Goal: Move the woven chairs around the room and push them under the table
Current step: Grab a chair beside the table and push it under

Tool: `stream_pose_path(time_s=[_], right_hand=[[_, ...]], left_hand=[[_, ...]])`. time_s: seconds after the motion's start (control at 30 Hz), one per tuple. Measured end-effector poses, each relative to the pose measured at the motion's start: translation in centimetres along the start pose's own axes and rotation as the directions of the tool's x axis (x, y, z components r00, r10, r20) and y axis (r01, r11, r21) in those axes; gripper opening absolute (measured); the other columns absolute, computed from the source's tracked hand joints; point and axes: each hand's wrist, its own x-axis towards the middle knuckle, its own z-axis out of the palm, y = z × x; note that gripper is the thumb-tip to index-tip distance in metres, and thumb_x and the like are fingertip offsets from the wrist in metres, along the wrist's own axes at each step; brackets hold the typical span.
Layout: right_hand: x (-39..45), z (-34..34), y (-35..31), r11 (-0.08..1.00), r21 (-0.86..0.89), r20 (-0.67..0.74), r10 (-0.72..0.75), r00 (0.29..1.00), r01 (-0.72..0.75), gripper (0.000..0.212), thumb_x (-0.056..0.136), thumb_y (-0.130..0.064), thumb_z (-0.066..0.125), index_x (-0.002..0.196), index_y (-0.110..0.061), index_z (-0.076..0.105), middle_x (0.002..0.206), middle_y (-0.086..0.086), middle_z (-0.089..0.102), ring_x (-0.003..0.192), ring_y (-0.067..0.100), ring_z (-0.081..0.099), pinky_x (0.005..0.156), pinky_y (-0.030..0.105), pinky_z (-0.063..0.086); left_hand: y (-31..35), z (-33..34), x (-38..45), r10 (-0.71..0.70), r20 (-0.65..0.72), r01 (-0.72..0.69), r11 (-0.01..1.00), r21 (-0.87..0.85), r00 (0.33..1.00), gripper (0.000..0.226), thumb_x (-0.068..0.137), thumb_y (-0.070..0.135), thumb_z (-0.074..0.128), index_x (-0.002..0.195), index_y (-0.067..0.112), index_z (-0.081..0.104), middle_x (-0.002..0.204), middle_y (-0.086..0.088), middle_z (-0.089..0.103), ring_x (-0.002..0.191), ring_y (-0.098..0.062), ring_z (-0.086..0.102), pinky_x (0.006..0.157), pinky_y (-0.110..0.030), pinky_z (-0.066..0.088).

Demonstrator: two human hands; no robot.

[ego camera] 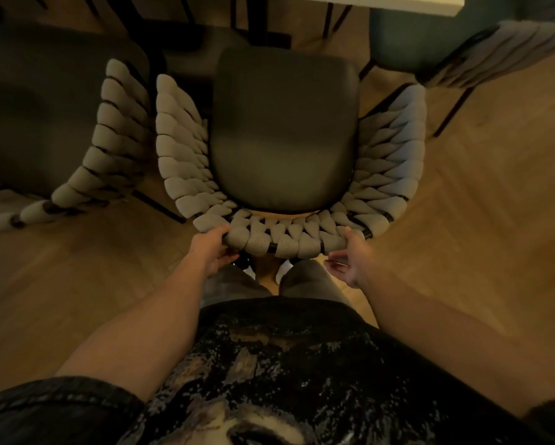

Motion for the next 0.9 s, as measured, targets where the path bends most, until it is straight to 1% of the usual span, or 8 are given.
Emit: stream_pose_path(time_s=[0.07,0.2,0.33,0.43,0.57,0.73,0.83,0.9], right_hand=[[0.5,0.0,-0.1,1.0,0.01,-0.021,0.008,1.0,-0.007,0.057,0.096,-0.055,0.061,0.132,-0.012,0.051,0.117,0.02,0.063,0.104,0.037,0.066,0.076,0.041,0.061],[1.9,-0.4,-0.5,0.997,0.064,0.014,0.045,0.999,-0.046,0.063,0.09,-0.061,0.067,0.133,-0.018,0.05,0.123,0.016,0.058,0.105,0.035,0.064,0.085,0.044,0.061],[3.6,-0.7,-2.3,0.97,0.227,0.053,0.073,0.996,-0.083,0.06,0.094,-0.053,0.065,0.138,-0.015,0.048,0.13,0.016,0.06,0.113,0.037,0.063,0.089,0.05,0.058],[4.7,-0.9,-3.2,0.964,0.248,0.072,0.085,0.994,-0.101,0.056,0.096,-0.037,0.066,0.142,-0.011,0.048,0.134,0.018,0.06,0.119,0.039,0.06,0.097,0.058,0.053],[5.2,-0.7,-3.0,0.947,0.299,0.106,0.089,0.99,-0.117,0.048,0.093,-0.027,0.069,0.137,-0.011,0.058,0.126,0.021,0.067,0.112,0.043,0.066,0.088,0.062,0.056],[4.7,-0.6,-3.0,0.903,0.424,0.106,0.025,0.994,-0.068,0.039,0.096,-0.013,0.06,0.134,-0.008,0.057,0.129,0.022,0.063,0.119,0.042,0.061,0.104,0.062,0.047],[4.2,-0.3,-3.1,0.887,0.458,0.118,0.002,0.993,-0.057,0.026,0.095,-0.007,0.056,0.12,-0.008,0.063,0.121,0.021,0.066,0.119,0.04,0.061,0.109,0.057,0.045],[3.8,0.1,-3.3,0.863,0.503,0.101,-0.016,0.995,-0.037,0.03,0.092,-0.002,0.057,0.121,-0.008,0.062,0.119,0.02,0.066,0.117,0.041,0.061,0.109,0.057,0.045]], left_hand=[[-0.3,0.7,0.6,-0.022,-0.018,0.021,0.998,-0.062,1.0,0.029,0.096,0.023,0.066,0.122,0.016,0.056,0.12,-0.013,0.062,0.108,-0.033,0.062,0.083,-0.048,0.059],[-0.5,2.2,1.0,-0.073,-0.067,0.059,0.979,-0.196,0.995,0.031,0.094,0.024,0.07,0.121,0.017,0.055,0.109,-0.012,0.063,0.106,-0.032,0.063,0.091,-0.052,0.057],[-0.4,2.8,1.2,-0.138,-0.017,0.128,0.954,-0.271,0.99,0.035,0.094,0.026,0.068,0.125,0.012,0.062,0.111,-0.017,0.073,0.098,-0.035,0.072,0.071,-0.05,0.061],[-0.3,3.0,1.6,-0.155,-0.024,0.141,0.944,-0.297,0.988,0.037,0.095,0.019,0.064,0.13,0.009,0.058,0.117,-0.021,0.069,0.102,-0.04,0.07,0.068,-0.053,0.06],[-0.4,3.6,1.4,-0.115,-0.048,0.091,0.932,-0.352,0.992,0.035,0.096,0.01,0.061,0.13,0.005,0.057,0.118,-0.022,0.067,0.104,-0.04,0.067,0.065,-0.048,0.059],[-0.5,4.3,1.0,-0.087,-0.088,0.039,0.894,-0.447,0.992,0.024,0.093,-0.003,0.059,0.116,0.004,0.057,0.109,-0.022,0.065,0.093,-0.037,0.067,0.059,-0.046,0.057],[-0.2,4.1,0.9,-0.097,-0.107,0.031,0.868,-0.496,0.99,0.043,0.087,-0.006,0.063,0.128,0.004,0.054,0.112,-0.023,0.064,0.093,-0.04,0.067,0.053,-0.045,0.059],[0.4,3.8,0.5,-0.088,-0.116,0.014,0.852,-0.524,0.989,0.05,0.086,-0.006,0.064,0.133,0.007,0.052,0.117,-0.022,0.064,0.098,-0.04,0.067,0.055,-0.045,0.059]])
